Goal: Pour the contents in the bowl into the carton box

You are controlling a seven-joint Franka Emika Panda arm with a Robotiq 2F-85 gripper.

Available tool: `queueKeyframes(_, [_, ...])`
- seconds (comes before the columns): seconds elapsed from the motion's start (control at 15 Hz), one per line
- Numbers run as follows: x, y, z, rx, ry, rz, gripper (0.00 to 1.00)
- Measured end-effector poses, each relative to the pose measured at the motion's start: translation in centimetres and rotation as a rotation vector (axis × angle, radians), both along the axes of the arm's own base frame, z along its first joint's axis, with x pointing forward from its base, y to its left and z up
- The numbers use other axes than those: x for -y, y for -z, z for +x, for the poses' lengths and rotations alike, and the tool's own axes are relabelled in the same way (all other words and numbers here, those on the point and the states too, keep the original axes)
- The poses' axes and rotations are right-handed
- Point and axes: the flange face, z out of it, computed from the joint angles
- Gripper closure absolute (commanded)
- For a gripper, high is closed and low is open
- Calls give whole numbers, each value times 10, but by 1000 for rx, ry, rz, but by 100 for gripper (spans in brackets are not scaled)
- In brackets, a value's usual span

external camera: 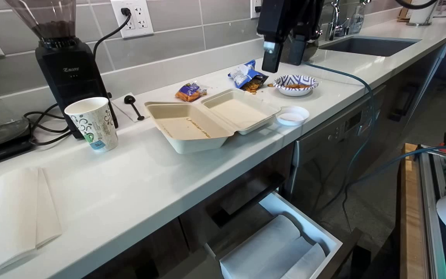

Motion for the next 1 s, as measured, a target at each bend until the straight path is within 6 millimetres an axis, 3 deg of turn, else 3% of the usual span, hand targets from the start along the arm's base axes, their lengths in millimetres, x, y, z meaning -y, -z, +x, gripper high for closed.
queueKeyframes(0.33, [8,-1,4,8,33,-3,0])
queueKeyframes(0.73, [106,-4,31,93,267,-108,0])
queueKeyframes(1.0, [154,2,45,76,244,-223,0])
